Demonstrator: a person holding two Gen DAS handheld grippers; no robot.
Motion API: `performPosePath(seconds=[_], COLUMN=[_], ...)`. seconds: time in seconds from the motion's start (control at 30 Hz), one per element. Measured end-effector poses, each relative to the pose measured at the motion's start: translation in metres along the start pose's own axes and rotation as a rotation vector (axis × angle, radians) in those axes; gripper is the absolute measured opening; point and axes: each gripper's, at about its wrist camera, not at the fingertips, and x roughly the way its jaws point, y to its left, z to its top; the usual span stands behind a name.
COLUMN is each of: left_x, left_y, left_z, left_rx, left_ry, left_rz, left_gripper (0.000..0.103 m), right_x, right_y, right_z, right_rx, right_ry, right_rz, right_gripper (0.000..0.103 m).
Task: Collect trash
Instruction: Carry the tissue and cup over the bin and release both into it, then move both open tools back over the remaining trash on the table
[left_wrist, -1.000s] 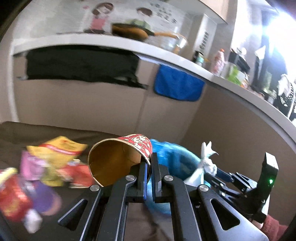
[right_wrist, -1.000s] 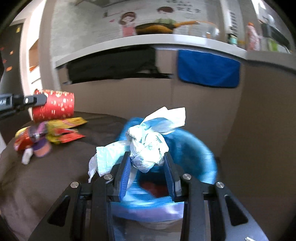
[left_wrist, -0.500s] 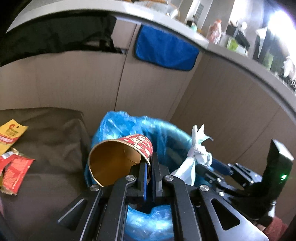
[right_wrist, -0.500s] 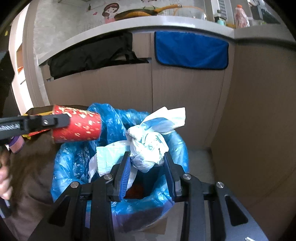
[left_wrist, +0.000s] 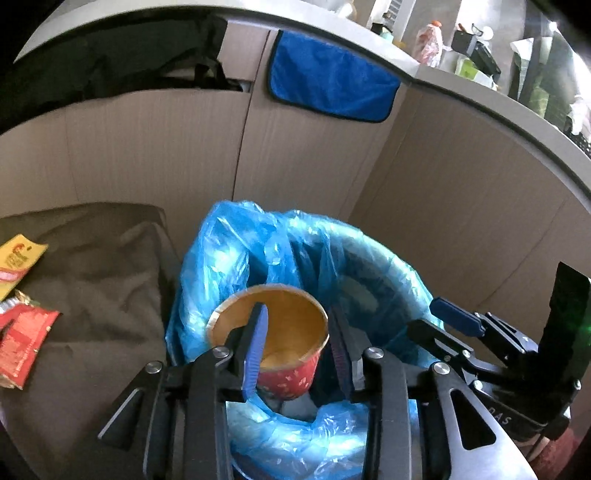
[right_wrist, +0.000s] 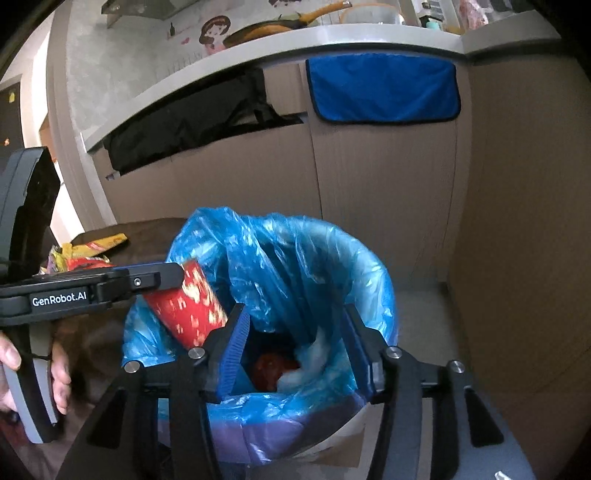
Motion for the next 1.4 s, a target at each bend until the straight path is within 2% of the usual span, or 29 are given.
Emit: performPosePath(seconds=[0.3, 0.4, 0.47, 0.6, 0.73, 0.8, 0.83, 1.03, 1.07, 1.2, 1.4], left_x=[-0.036, -0.059, -0.076, -0.114, -0.158, -0.176, -0.185, -0.235, -0.244, -0.276, -0.313], left_y=[0.018, 0.032, 0.046, 0.077, 0.111, 0.127, 0.135, 0.182, 0.191, 0.216, 0.246], left_z=[-0.006, -0.009, -0.015, -0.032, -0.059, -0.074, -0.083, -0.129, -0.136, -0.154, -0.163], left_rx=[-0.009, -0.023, -0.041, -0.084, -0.112, -0.137, -0.149, -0.227, -0.244, -0.286, -0.331], left_ry=[-0.045, -0.071, -0.081, -0.084, -0.112, -0.113, -0.113, -0.074, -0.071, -0.088, -0.138], left_rz=[0.068, 0.12, 0.153, 0.196, 0.271, 0.291, 0.301, 0.352, 0.359, 0.39, 0.424], left_gripper=[0.038, 0.044, 0.053, 0.055, 0.055, 0.055, 0.055, 0.055, 0.055, 0.055, 0.055], right_x=[-0.017, -0.022, -0.023, -0.026, -0.017, -0.016, -0.01, 0.004, 0.009, 0.013, 0.022], right_y=[0.024, 0.044, 0.052, 0.101, 0.148, 0.158, 0.186, 0.248, 0.276, 0.33, 0.392], right_z=[0.004, 0.006, 0.007, 0.008, 0.01, 0.009, 0.009, 0.005, 0.004, 0.009, 0.025], right_rx=[-0.029, -0.065, -0.079, -0.163, -0.216, -0.225, -0.256, -0.316, -0.345, -0.394, -0.465], right_ry=[-0.004, -0.003, -0.003, -0.023, 0.005, 0.012, 0.031, 0.083, 0.103, 0.11, 0.077], right_rz=[0.002, 0.012, 0.016, 0.075, 0.15, 0.166, 0.208, 0.32, 0.37, 0.456, 0.449], right_gripper=[0.048, 0.048, 0.048, 0.044, 0.044, 0.044, 0.044, 0.042, 0.042, 0.041, 0.041])
